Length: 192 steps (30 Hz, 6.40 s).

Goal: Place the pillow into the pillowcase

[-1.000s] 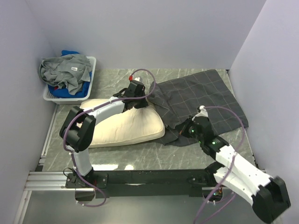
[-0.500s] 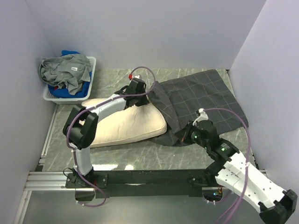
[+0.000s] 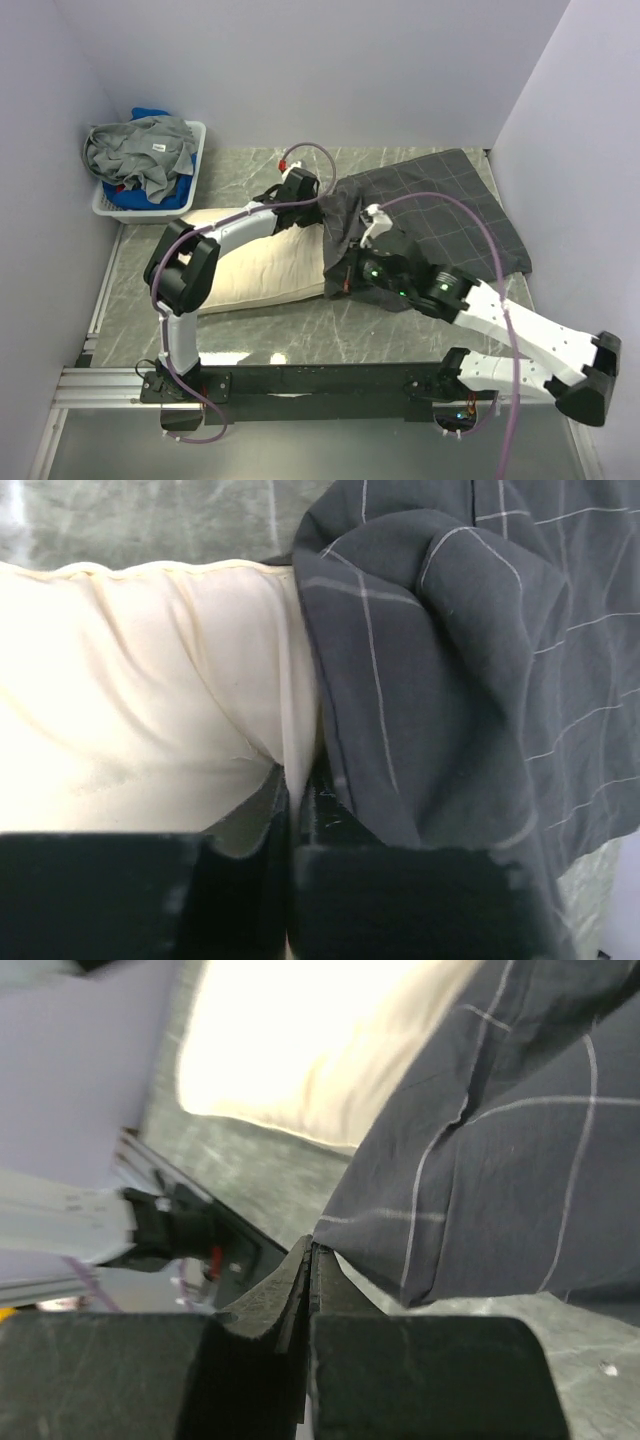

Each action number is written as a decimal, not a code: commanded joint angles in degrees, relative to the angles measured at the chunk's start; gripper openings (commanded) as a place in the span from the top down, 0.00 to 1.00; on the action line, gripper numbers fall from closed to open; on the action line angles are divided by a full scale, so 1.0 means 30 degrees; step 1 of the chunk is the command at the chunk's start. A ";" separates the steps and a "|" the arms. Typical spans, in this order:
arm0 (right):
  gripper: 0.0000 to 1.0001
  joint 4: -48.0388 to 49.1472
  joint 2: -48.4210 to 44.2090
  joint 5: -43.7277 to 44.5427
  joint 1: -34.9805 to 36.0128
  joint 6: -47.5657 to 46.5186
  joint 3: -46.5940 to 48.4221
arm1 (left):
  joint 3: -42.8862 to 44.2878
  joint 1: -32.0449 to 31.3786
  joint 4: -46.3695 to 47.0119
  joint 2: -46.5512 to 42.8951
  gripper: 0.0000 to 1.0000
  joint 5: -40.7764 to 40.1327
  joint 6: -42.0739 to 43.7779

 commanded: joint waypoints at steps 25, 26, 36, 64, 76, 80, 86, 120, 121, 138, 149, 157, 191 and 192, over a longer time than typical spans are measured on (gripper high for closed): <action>0.35 -0.2114 0.4792 0.2806 -0.3477 -0.5523 0.4773 | -1.1157 0.4376 -0.6759 -1.6217 0.01 -1.1292 -0.4557; 0.35 -0.2407 0.6191 0.3095 -0.4062 -0.5820 0.5968 | -1.1655 0.5047 -0.6877 -1.6750 0.01 -1.1762 -0.4850; 0.29 -0.5512 1.4286 0.4477 -0.6204 -0.8575 1.3153 | -1.4735 0.9008 -0.4040 -1.5411 0.01 -1.1504 -0.4034; 1.00 -0.6541 1.9594 0.2426 -0.1604 -0.6966 1.9636 | -1.8867 0.2359 0.1331 -2.0651 0.97 -0.6019 -0.5962; 0.26 -0.4319 0.8511 0.4768 -0.1696 -0.5884 0.9171 | -1.7401 0.2388 -0.1544 -2.0182 0.01 -0.7313 -0.2568; 0.25 -0.3201 0.4513 0.5030 -0.0700 -0.3777 0.3062 | -1.8278 0.2388 -0.1255 -1.9921 0.01 -0.7022 -0.2626; 0.25 -0.1328 0.0552 0.5324 0.1059 0.0530 -0.4794 | -1.9246 0.2329 0.0472 -1.9422 0.08 -0.5470 -0.2392; 0.20 0.5231 0.2252 0.3070 -0.5093 -0.5529 -0.4945 | -1.3072 -0.2819 -0.3263 -1.7475 0.01 -0.7305 0.2938; 0.20 0.5498 0.2221 0.2895 -0.5093 -0.5588 -0.5267 | -1.1790 -0.4364 -0.4029 -1.6676 0.01 -0.8213 0.3056; 0.21 0.3801 0.2632 0.3688 -0.8339 -0.4827 -0.4948 | -0.7357 -0.8860 -0.4216 -1.2455 0.01 -0.8458 0.7010; 0.20 0.3972 0.1516 -0.0440 -1.3087 -0.5880 -0.4976 | -0.1525 -1.0385 -0.2954 -0.1737 0.00 -1.0386 1.0468; 0.19 0.6346 0.3478 -0.2171 -1.3734 -0.6029 -0.5182 | -0.0936 -0.9391 -0.2630 0.0531 0.48 -1.3264 0.9446; 1.00 0.0937 -0.0006 0.0780 -0.4011 -0.2746 0.3014 | 0.1789 -0.6608 -0.2165 -0.9018 0.99 -0.1352 0.2385; 1.00 0.0379 0.0110 0.0899 -0.3835 -0.2979 0.3775 | 0.1729 -0.6316 -0.1843 -0.9340 0.99 -0.0728 0.2209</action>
